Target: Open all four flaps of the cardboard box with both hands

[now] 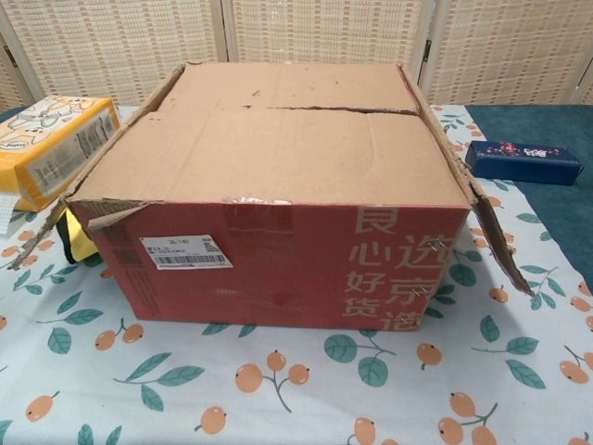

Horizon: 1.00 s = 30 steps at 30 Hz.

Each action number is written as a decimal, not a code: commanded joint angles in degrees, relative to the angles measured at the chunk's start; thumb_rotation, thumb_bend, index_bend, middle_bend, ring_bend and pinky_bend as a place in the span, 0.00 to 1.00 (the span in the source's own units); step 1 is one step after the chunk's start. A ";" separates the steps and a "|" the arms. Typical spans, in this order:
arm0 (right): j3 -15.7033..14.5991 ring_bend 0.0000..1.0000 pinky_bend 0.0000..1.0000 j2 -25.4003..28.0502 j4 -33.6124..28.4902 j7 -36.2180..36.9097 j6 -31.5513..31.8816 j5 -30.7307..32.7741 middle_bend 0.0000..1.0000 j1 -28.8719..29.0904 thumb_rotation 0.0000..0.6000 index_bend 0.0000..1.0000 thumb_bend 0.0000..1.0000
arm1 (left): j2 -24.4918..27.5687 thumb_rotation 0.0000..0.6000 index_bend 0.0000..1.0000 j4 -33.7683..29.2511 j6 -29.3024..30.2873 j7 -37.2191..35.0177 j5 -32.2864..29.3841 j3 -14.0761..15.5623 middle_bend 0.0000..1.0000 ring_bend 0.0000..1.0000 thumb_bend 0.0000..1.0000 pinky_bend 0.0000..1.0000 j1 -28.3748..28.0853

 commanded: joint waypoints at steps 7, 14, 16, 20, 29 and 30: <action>9.64 0.00 0.00 4.99 -19.95 -23.33 -21.65 14.64 0.00 12.90 1.00 0.00 0.35 | -0.35 1.00 0.00 5.95 5.09 -10.81 5.14 3.24 0.00 0.00 0.45 0.00 3.88; 13.22 0.00 0.00 5.17 -23.13 -31.51 -32.14 28.88 0.00 20.72 1.00 0.00 0.35 | -0.99 1.00 0.00 8.22 7.40 -14.94 4.99 2.35 0.00 0.00 0.45 0.00 5.03; 13.70 0.00 0.00 3.81 -21.56 -33.33 -32.93 31.25 0.00 22.55 1.00 0.00 0.35 | -1.56 1.00 0.00 9.90 8.57 -16.88 5.04 1.99 0.00 0.00 0.45 0.00 5.46; 14.42 0.00 0.00 1.27 -18.80 -34.44 -33.93 34.16 0.00 25.55 1.00 0.00 0.35 | -2.80 1.00 0.00 12.56 9.17 -18.06 4.81 1.76 0.00 0.00 0.45 0.00 6.02; 14.69 0.00 0.00 -3.65 -12.51 -37.73 -35.69 42.07 0.00 31.51 1.00 0.00 0.35 | -4.13 1.00 0.00 17.12 10.03 -23.51 3.37 0.82 0.00 0.00 0.45 0.00 6.72; 14.64 0.00 0.00 -4.28 -11.87 -37.98 -35.74 42.79 0.00 32.03 1.00 0.00 0.35 | -4.22 1.00 0.00 17.57 10.07 -24.01 3.22 0.78 0.00 0.00 0.45 0.00 6.80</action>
